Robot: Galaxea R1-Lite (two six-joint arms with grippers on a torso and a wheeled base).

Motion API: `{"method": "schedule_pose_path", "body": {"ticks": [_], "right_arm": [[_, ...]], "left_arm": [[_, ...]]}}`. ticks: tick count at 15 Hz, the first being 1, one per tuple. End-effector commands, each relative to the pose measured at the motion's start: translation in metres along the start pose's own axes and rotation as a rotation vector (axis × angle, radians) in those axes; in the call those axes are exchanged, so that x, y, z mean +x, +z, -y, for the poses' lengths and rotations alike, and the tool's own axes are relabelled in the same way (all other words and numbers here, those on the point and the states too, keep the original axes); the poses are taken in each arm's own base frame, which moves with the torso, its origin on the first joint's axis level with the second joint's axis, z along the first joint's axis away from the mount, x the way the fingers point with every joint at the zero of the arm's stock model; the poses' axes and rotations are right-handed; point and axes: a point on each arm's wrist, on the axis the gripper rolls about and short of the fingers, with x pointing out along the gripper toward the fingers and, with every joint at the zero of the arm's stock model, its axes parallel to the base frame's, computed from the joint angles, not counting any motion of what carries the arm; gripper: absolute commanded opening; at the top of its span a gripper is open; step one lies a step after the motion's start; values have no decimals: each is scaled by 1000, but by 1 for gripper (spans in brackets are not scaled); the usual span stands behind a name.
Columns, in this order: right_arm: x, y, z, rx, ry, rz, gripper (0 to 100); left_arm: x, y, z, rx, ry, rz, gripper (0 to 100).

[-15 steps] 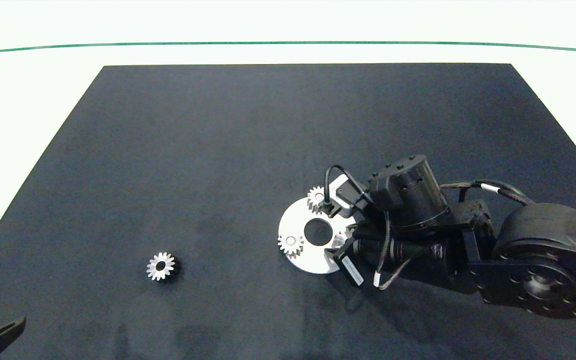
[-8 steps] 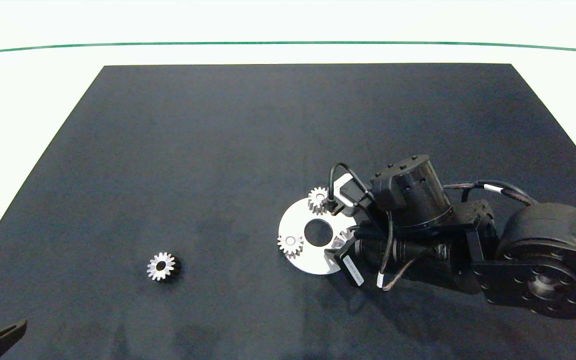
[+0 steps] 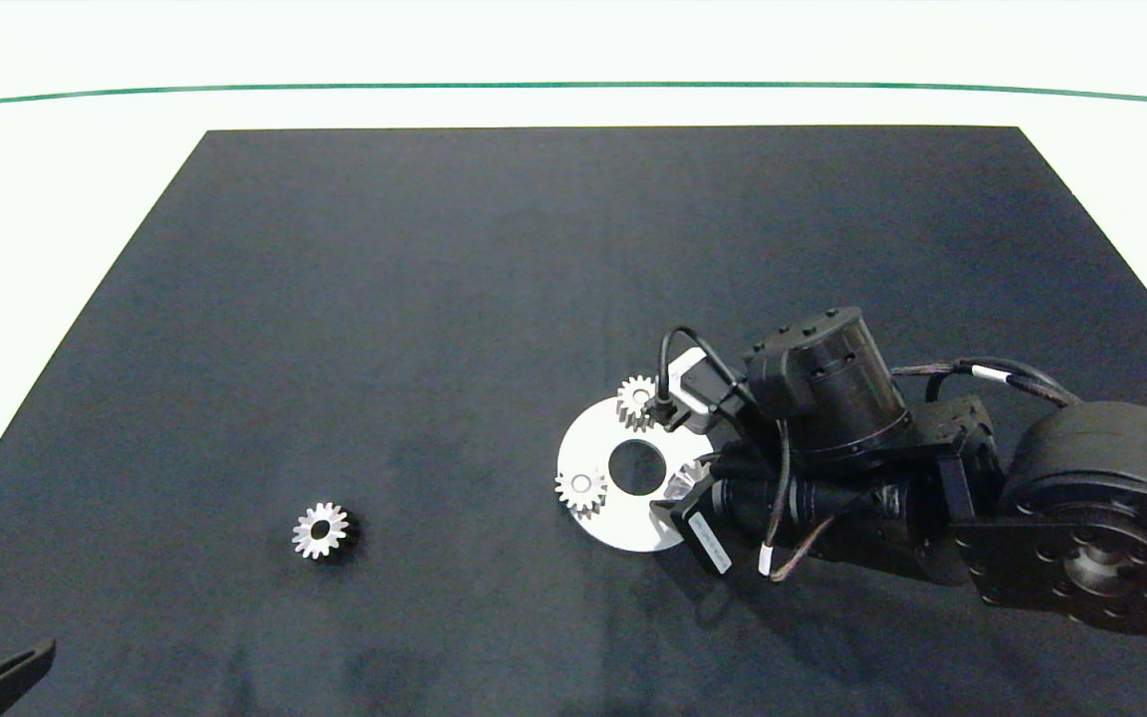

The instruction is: Remove an incorrectly installed larger gear and replace it with the correct smaller gear

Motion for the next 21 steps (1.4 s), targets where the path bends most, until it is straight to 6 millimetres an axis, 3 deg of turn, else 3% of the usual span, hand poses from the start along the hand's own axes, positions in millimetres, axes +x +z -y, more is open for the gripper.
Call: {"method": "schedule_pose_path", "body": {"ticks": [1,11,14,18,21], "right_arm": [[-4,4,1,2,-3,25,37],[-21,16,5,11,-8,79,37],[-34,21,10,20,-22,110,37],[-52,18,31,56,-94,98,37],[-65,5,63,112,-180,41,37]], "left_arm": [[0,-1,0,1,0,-5,100],[0,-2,0,1,1,-7,100],[1,-3,0,1,0,-11,100],[1,-3,0,1,0,-13,100],[0,-4,0,0,3,-7,100]]}}
